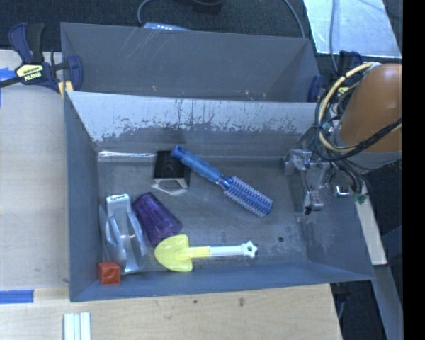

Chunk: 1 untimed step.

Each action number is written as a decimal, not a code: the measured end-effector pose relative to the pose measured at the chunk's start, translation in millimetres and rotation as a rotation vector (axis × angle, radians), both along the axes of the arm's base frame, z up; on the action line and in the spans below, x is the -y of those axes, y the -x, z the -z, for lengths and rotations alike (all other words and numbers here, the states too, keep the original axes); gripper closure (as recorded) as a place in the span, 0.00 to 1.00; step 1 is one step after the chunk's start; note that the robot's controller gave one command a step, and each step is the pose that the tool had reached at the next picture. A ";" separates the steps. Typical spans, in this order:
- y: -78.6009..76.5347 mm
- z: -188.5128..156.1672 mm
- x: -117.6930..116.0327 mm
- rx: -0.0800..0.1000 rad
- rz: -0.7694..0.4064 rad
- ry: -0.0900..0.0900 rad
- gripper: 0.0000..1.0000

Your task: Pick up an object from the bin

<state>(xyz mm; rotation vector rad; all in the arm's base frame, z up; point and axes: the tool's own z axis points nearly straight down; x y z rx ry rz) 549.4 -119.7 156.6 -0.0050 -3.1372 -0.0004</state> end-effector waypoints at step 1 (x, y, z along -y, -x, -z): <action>-1.6 -4.8 -0.5 0.008 -0.003 0.001 0.00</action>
Offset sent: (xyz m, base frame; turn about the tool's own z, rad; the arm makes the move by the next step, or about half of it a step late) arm 0.0071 0.0641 -0.0741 0.1379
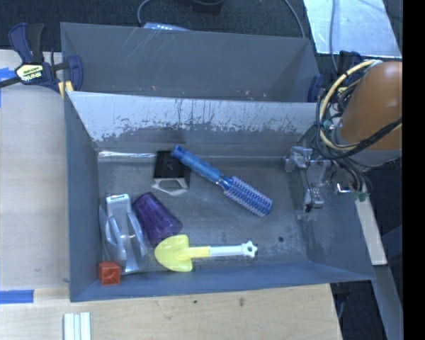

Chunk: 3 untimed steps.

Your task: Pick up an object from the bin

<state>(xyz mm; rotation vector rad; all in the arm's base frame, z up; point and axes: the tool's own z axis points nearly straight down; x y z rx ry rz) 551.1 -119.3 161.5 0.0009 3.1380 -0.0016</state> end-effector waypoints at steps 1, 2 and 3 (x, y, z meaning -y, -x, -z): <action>-4.4 35.3 -27.7 0.004 0.074 0.001 0.00; -9.2 74.2 -47.0 -0.001 0.011 -0.001 0.00; -1.9 91.5 -58.8 0.005 0.012 0.002 1.00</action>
Offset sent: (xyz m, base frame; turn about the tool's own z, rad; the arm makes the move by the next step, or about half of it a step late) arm 0.0128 0.0525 -0.0915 -0.0524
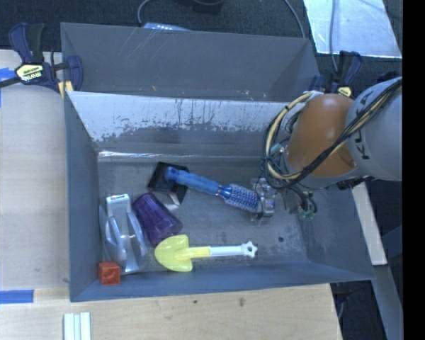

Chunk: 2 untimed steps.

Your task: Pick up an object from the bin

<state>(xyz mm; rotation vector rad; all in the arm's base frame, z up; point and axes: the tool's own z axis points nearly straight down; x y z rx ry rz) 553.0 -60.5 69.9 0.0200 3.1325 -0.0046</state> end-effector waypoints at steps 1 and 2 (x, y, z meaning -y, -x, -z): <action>0.0 0.0 0.0 0.000 0.000 0.000 1.00; 3.4 -123.8 9.4 0.002 0.014 0.000 1.00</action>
Offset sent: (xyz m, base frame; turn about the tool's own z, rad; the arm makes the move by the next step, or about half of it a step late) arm -0.0038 -0.0091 0.1242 0.0150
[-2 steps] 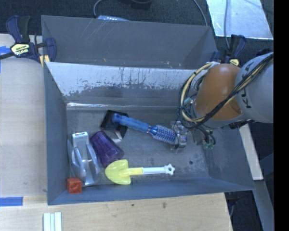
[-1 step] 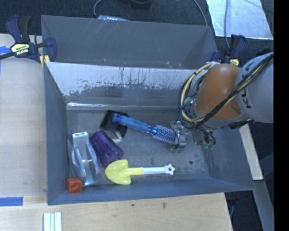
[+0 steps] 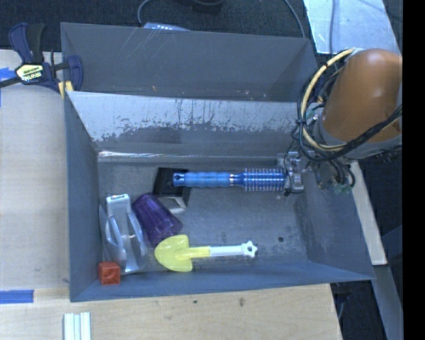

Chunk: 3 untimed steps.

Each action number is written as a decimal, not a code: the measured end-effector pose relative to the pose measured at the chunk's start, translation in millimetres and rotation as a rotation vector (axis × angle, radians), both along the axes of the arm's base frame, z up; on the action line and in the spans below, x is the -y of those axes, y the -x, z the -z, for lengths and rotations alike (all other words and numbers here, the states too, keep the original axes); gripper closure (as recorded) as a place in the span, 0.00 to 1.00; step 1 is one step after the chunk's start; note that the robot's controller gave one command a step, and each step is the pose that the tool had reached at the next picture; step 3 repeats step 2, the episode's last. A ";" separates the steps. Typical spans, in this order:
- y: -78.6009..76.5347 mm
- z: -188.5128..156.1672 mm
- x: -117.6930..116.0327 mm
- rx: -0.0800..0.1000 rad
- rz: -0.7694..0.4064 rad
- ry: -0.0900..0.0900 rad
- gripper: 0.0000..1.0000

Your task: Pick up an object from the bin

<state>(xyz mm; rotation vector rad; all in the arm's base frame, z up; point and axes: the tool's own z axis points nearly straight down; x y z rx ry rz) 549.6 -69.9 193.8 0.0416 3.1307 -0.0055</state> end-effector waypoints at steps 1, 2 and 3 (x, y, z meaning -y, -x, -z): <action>0.1 0.1 0.0 0.000 0.000 0.000 1.00; -0.2 -138.1 25.7 0.003 0.036 0.000 1.00; -0.2 -138.1 25.7 0.003 0.036 0.000 1.00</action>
Offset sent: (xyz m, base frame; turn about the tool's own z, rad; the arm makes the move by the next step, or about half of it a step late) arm -0.0005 -0.0250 0.1380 0.0341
